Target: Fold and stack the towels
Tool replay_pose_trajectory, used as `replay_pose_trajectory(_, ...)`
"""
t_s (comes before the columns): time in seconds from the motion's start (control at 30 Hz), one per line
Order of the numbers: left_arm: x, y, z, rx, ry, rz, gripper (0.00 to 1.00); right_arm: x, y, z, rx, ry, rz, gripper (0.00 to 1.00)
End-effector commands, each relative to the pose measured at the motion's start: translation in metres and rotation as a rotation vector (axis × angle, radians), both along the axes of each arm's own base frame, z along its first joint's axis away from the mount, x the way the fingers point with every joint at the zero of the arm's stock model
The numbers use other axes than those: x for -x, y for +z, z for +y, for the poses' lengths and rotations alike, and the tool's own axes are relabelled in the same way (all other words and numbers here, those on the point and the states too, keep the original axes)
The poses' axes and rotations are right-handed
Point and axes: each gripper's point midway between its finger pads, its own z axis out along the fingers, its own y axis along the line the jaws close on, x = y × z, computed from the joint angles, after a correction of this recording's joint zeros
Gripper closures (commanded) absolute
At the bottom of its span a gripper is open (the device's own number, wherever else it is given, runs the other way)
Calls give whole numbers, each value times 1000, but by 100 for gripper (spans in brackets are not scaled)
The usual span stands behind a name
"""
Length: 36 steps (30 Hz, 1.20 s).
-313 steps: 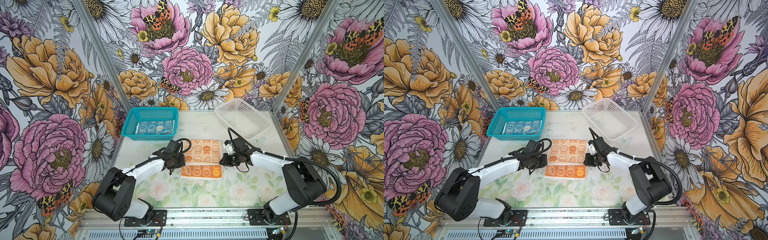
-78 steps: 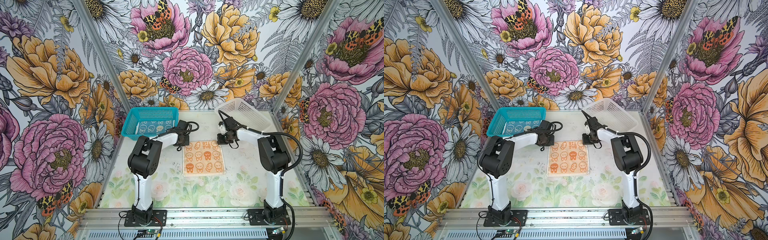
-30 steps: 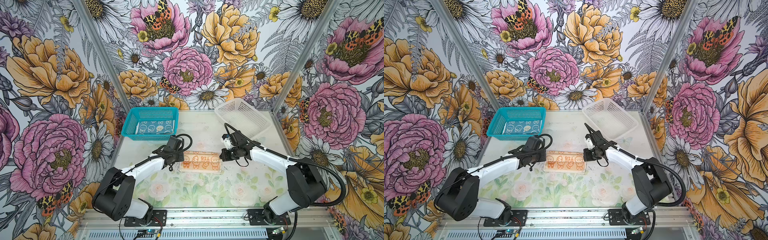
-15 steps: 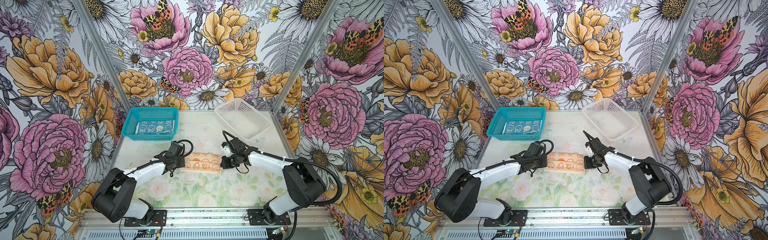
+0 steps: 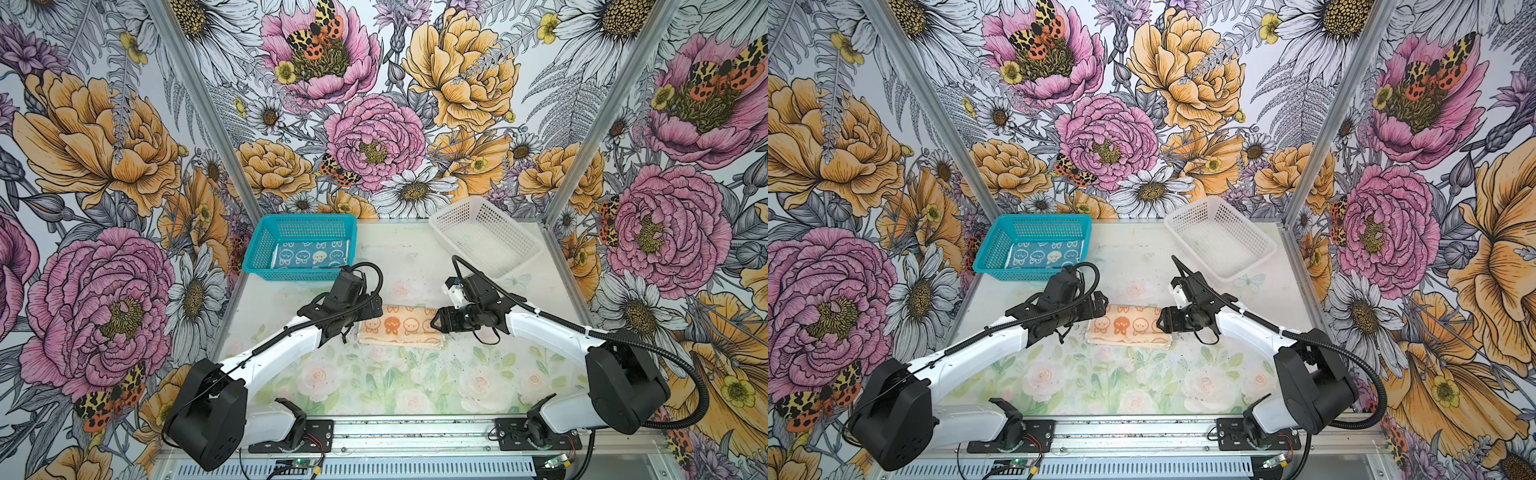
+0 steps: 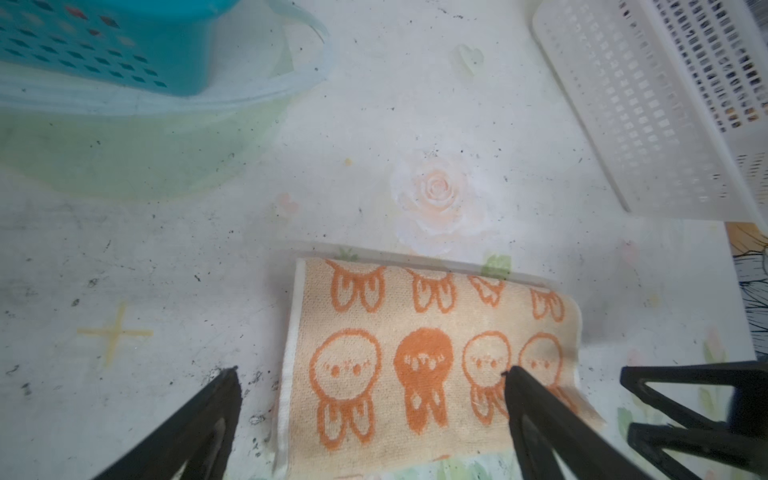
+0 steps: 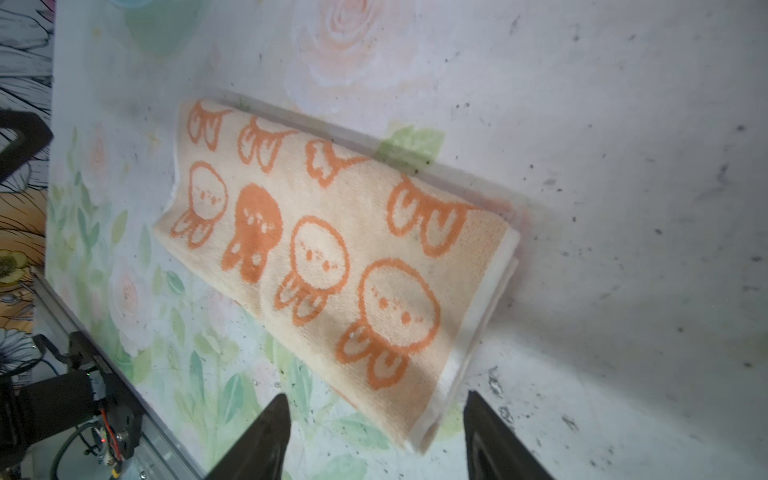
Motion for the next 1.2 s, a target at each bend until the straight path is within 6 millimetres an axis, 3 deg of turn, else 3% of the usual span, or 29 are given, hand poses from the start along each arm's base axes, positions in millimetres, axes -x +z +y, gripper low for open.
replay_pose_trajectory(0.0, 4, 4, -24, 123, -28, 28, 1, -4, 28, 24, -136, 23, -24, 28)
replay_pose_trajectory(0.2, 14, -43, -35, 195, -30, 133, 1, 10, 2, 44, -177, 48, 53, 22)
replay_pose_trajectory(0.33, 25, -67, -29, 169, -20, 186, 1, 22, -22, 42, -165, 43, 106, 21)
replay_pose_trajectory(0.53, 33, -86, -16, 100, -9, 232, 1, 37, -54, 32, -110, 38, 165, 19)
replay_pose_trajectory(0.63, 31, -84, -9, 84, -6, 236, 1, 35, -51, 30, -103, 34, 149, 17)
replay_pose_trajectory(0.77, 18, -50, -1, 47, -14, 170, 1, 23, -22, 29, -113, 32, 74, 14)
replay_pose_trajectory(0.87, 9, -32, 11, 10, -1, 138, 1, 11, -4, 19, -76, 7, 16, 1)
replay_pose_trajectory(0.9, 6, -32, 15, 4, 5, 141, 1, 8, -4, 14, -53, -5, 5, 1)
replay_pose_trajectory(1.03, 2, -47, 25, -22, 8, 202, 1, 0, -19, -2, 33, -41, 14, 1)
replay_pose_trajectory(1.17, 4, -64, 22, -57, -16, 246, 1, -2, -42, -9, 102, -53, 44, 1)
